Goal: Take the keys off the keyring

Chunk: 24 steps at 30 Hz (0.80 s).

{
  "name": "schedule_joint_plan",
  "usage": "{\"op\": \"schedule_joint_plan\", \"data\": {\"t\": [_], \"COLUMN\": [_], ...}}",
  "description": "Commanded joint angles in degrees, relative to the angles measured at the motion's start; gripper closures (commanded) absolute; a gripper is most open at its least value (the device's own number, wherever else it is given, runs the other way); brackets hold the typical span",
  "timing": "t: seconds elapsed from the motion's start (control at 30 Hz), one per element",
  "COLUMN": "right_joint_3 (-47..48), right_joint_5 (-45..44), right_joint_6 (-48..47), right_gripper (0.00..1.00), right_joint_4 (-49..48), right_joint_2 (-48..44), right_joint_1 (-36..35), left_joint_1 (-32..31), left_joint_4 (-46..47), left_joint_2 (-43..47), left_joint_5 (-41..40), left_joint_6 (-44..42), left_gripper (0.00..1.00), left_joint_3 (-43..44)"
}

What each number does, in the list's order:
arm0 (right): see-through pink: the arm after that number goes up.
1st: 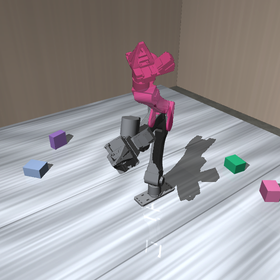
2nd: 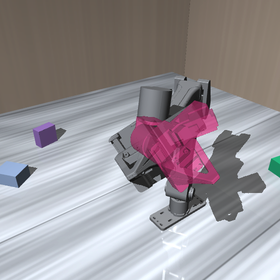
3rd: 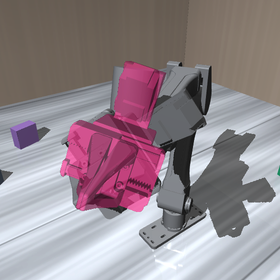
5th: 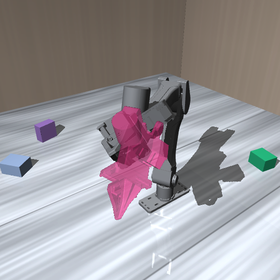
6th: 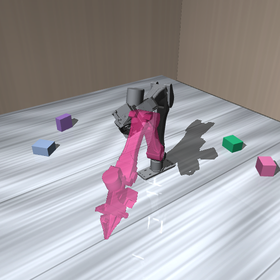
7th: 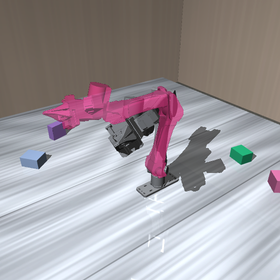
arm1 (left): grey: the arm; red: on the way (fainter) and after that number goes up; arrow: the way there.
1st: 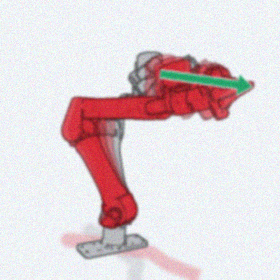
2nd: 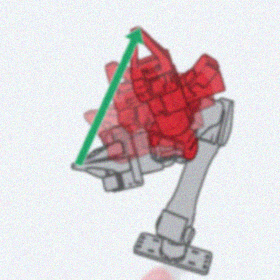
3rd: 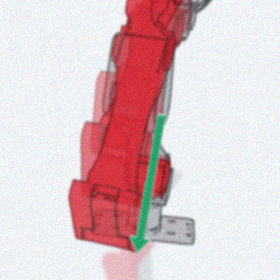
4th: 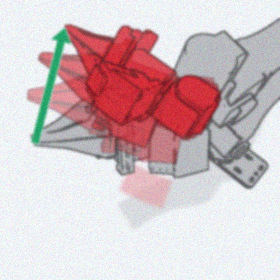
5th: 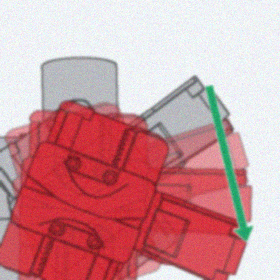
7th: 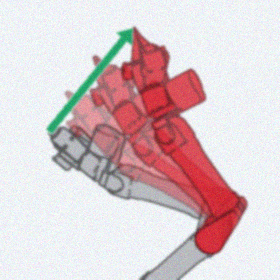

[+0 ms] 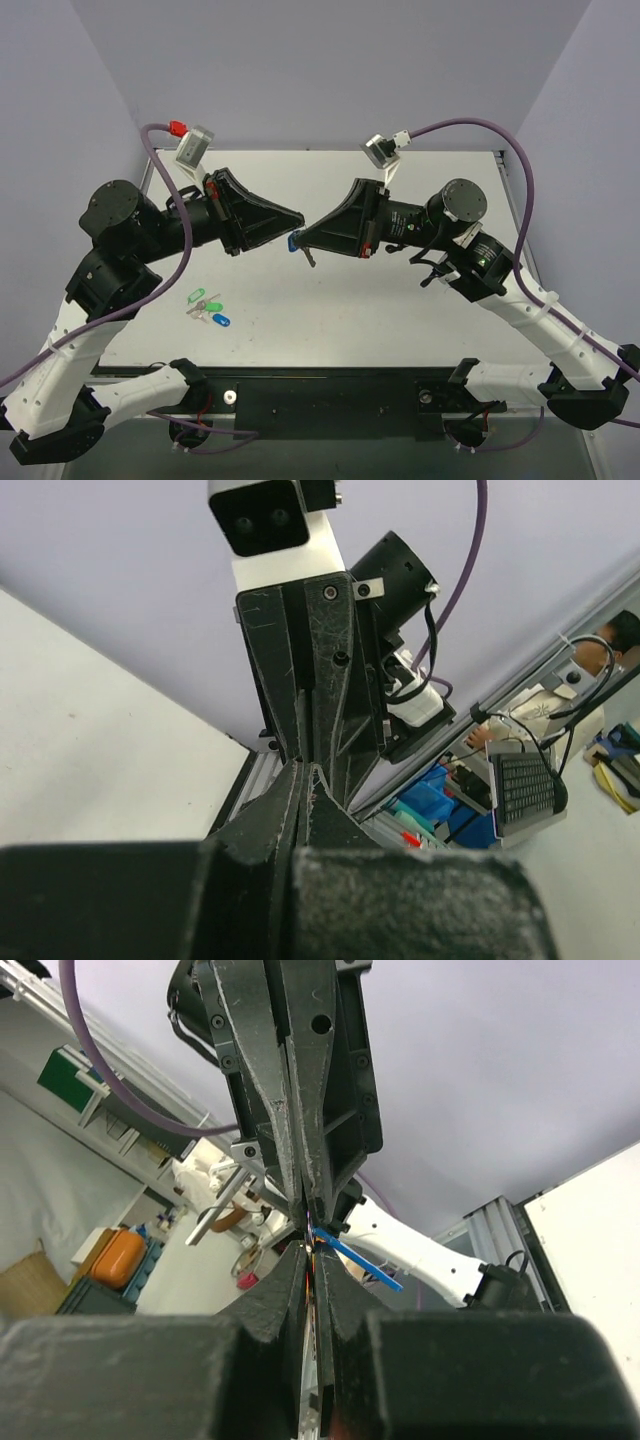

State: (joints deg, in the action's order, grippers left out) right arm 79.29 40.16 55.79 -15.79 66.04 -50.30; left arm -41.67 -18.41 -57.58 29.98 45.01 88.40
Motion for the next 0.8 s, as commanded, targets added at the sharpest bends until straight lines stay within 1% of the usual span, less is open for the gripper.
{"op": "schedule_joint_plan", "data": {"t": [0.0,0.3,0.7,0.77], "right_joint_3": [2.4,2.3,3.1,3.1], "right_joint_5": [1.8,2.6,2.9,2.8], "right_joint_6": [1.1,0.6,-0.3,-0.6], "right_gripper": [1.00,1.00,1.00,1.00], "right_joint_4": [-2.5,-0.6,1.0,1.5], "right_joint_2": [1.7,1.5,1.2,1.0], "right_joint_1": [-0.2,-0.2,-0.1,-0.2], "left_joint_1": [-0.6,-0.7,-0.7,-0.6], "left_joint_4": [-8.7,-15.2,-22.1,-22.0], "left_joint_2": [-2.3,-4.5,-3.9,-3.6], "left_joint_5": [10.7,15.5,15.9,16.1], "left_joint_6": [-5.6,-11.3,-15.5,-15.9], "left_gripper": [1.00,1.00,1.00,1.00], "left_joint_3": [4.1,7.4,7.9,7.5]}}
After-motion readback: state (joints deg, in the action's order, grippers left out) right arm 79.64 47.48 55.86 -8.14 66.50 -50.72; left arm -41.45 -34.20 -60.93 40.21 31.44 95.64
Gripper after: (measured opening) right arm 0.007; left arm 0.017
